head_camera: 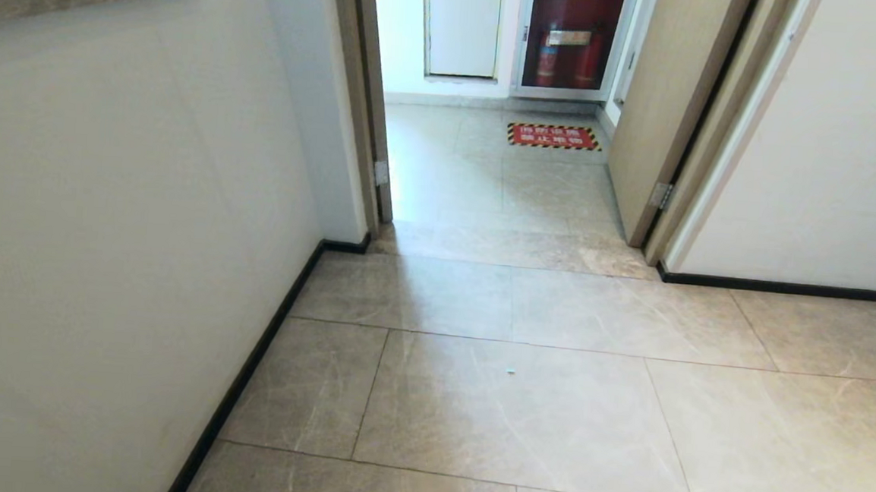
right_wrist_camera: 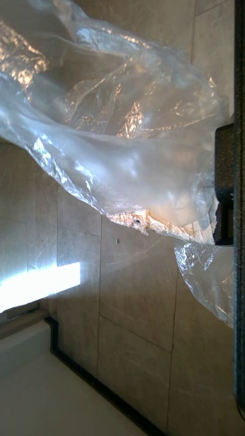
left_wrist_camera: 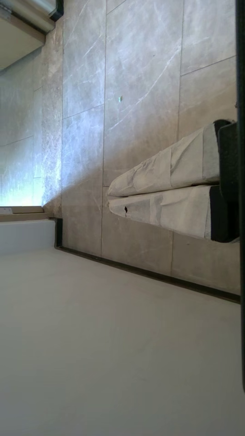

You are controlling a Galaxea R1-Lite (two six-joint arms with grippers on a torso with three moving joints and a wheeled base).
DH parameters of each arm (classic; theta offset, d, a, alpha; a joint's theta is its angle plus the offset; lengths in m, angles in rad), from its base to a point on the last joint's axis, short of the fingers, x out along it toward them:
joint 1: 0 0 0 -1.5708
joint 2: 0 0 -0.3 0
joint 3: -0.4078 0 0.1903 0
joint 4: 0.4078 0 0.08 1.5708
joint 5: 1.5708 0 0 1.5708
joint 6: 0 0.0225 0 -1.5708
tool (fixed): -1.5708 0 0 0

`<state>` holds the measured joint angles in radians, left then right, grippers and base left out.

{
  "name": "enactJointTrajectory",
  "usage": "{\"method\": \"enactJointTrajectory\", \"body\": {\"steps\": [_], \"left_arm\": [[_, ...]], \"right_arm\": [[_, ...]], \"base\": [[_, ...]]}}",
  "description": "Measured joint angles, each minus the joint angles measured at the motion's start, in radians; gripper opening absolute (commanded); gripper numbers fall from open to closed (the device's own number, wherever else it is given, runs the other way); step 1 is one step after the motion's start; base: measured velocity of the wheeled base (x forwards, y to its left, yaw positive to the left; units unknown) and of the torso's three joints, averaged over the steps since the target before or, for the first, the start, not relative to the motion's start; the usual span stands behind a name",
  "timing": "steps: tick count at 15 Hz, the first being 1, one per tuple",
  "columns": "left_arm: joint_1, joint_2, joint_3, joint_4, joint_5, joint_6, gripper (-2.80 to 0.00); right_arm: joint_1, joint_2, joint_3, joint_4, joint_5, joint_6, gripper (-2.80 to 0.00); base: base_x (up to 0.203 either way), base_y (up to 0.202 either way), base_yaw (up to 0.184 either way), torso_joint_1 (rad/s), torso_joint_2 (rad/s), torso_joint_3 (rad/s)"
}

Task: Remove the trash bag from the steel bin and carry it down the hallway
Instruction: Put the trash bag at the door

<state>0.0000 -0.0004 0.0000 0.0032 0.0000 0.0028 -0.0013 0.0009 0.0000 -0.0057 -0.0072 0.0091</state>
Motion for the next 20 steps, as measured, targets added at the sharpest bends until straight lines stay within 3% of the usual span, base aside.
{"method": "enactJointTrajectory", "body": {"steps": [9, 20], "left_arm": [[0.0, 0.0, 0.0, -0.001, 0.0, -0.001, -2.8], [0.0, 0.0, 0.0, 0.0, 0.0, -0.001, -2.8]], "right_arm": [[0.0, 0.0, 0.0, 0.0, -0.001, 0.01, -2.8], [0.0, 0.0, 0.0, 0.0, 0.0, 0.002, -2.8]], "base": [[0.184, 0.0, 0.001, 0.002, 0.0, 0.002], [0.0, 0.0, 0.0, 0.0, 0.0, 0.0]]}}
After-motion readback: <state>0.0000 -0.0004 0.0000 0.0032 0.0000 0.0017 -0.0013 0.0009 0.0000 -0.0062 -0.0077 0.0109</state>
